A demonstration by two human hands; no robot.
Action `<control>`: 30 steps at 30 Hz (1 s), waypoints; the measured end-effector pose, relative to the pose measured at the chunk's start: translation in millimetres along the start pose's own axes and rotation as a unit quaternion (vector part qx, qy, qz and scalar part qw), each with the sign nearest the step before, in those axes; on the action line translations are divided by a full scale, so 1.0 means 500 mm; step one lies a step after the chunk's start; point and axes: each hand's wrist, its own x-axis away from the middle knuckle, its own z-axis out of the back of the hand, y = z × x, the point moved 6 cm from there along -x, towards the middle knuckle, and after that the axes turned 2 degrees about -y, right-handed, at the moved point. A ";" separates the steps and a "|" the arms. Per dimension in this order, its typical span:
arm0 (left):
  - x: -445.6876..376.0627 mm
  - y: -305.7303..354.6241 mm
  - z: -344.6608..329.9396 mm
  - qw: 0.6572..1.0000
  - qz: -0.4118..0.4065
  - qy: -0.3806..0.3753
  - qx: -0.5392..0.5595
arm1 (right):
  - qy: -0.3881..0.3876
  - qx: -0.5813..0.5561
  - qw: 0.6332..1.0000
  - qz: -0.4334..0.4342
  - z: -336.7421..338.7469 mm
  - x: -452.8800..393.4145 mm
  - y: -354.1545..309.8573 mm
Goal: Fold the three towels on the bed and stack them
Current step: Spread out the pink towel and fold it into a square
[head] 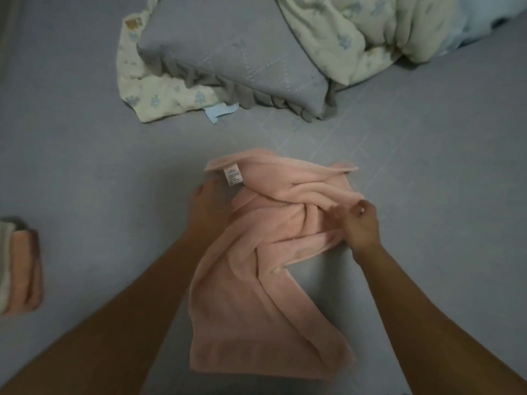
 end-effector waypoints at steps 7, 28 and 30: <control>-0.153 0.052 0.003 0.999 -0.023 0.020 0.018 | -0.050 0.057 0.997 -0.017 -0.003 -0.098 -0.003; -0.111 -0.035 -0.085 0.997 0.051 -0.054 -0.017 | -0.009 -0.002 0.997 -0.076 0.031 -0.124 0.038; -0.021 -0.119 -0.087 0.994 0.107 -0.024 -0.021 | -0.046 0.022 0.995 -0.082 -0.007 -0.050 0.086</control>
